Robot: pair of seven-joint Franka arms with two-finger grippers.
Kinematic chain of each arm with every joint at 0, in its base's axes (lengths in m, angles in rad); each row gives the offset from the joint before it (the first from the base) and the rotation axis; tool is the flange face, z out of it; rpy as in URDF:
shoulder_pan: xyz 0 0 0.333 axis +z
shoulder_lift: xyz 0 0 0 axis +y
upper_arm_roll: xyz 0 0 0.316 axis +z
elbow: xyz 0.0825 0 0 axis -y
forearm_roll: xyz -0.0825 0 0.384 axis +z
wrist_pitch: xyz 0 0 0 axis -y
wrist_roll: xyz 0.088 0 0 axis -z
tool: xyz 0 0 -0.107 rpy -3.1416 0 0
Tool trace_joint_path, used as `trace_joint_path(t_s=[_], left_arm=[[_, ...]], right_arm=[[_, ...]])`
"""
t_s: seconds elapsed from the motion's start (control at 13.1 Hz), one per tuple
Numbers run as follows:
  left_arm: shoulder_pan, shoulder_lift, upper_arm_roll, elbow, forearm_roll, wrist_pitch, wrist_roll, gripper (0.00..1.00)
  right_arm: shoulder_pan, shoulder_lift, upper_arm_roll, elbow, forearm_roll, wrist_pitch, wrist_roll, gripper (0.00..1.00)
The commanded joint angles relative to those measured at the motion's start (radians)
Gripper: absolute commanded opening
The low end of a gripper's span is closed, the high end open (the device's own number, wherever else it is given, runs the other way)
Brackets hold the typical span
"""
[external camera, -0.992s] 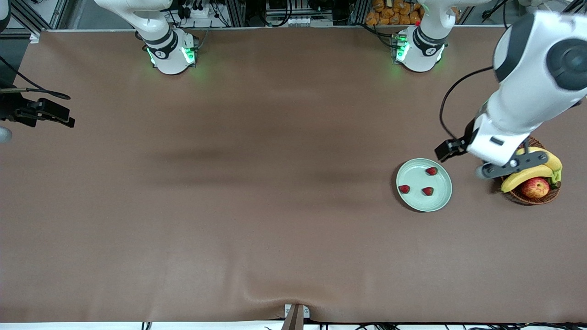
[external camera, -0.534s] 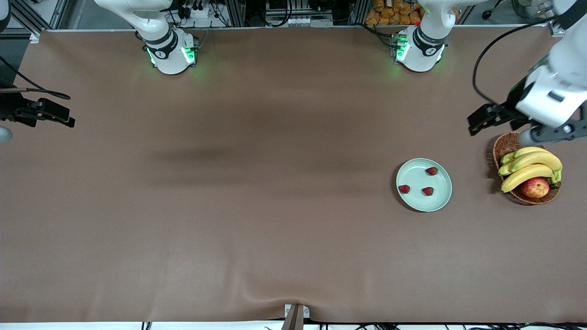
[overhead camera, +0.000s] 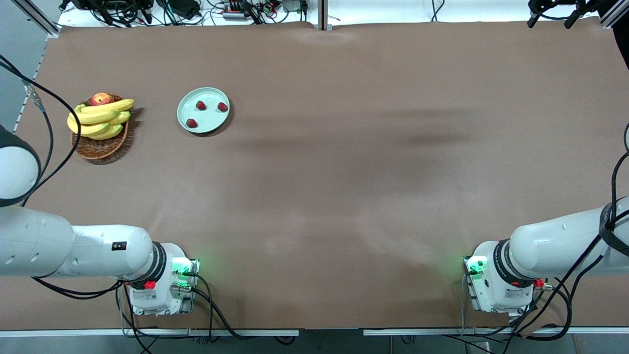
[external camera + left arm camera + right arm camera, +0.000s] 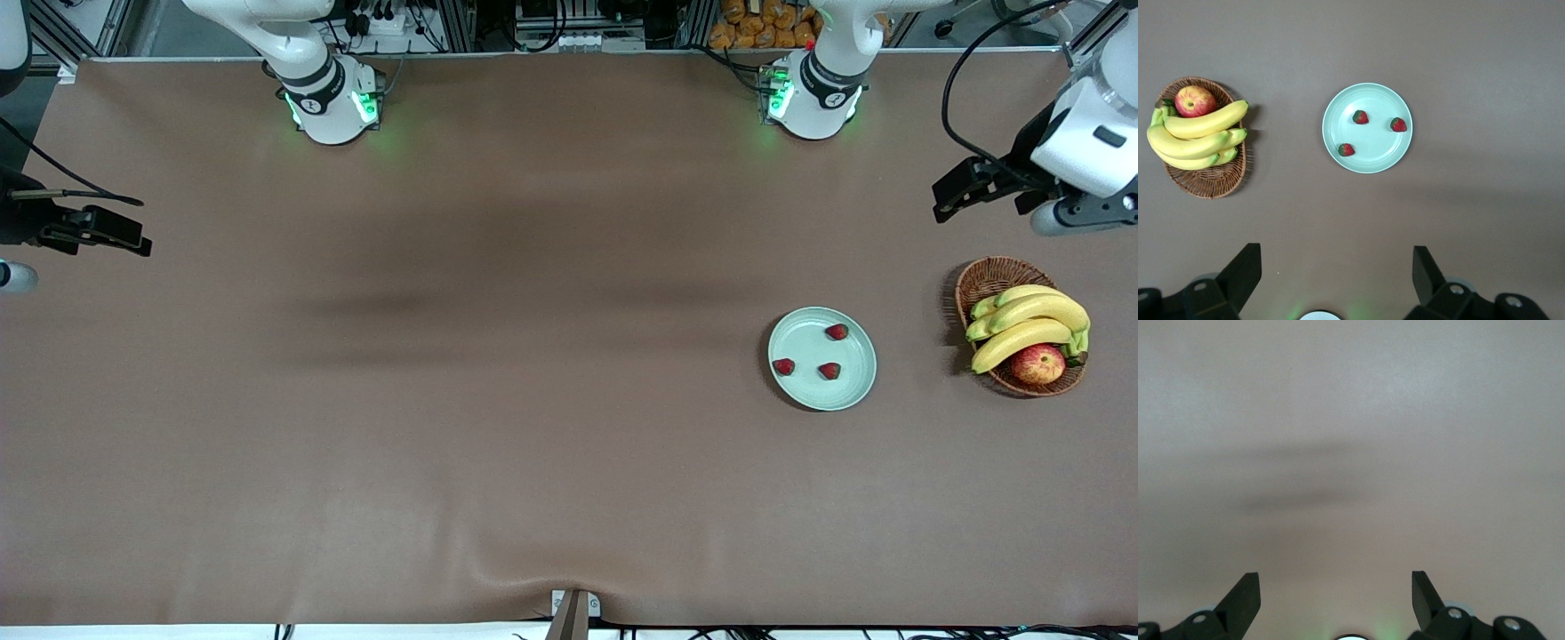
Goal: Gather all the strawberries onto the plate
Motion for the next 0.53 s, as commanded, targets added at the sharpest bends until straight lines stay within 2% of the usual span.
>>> trace_joint_path(t_s=[0.0, 0.46], left_arm=[[-0.025, -0.038, 0.040, -0.036, -0.026, 0.007, 0.024, 1.00], [-0.029, -0.028, 0.037, -0.018, -0.012, -0.019, 0.030, 1.00]], right_arm=[[0.000, -0.013, 0.002, 0.015, -0.011, -0.015, -0.003, 1.00], [0.010, -0.027, 0.008, 0.050, -0.011, -0.049, -0.004, 1.00]])
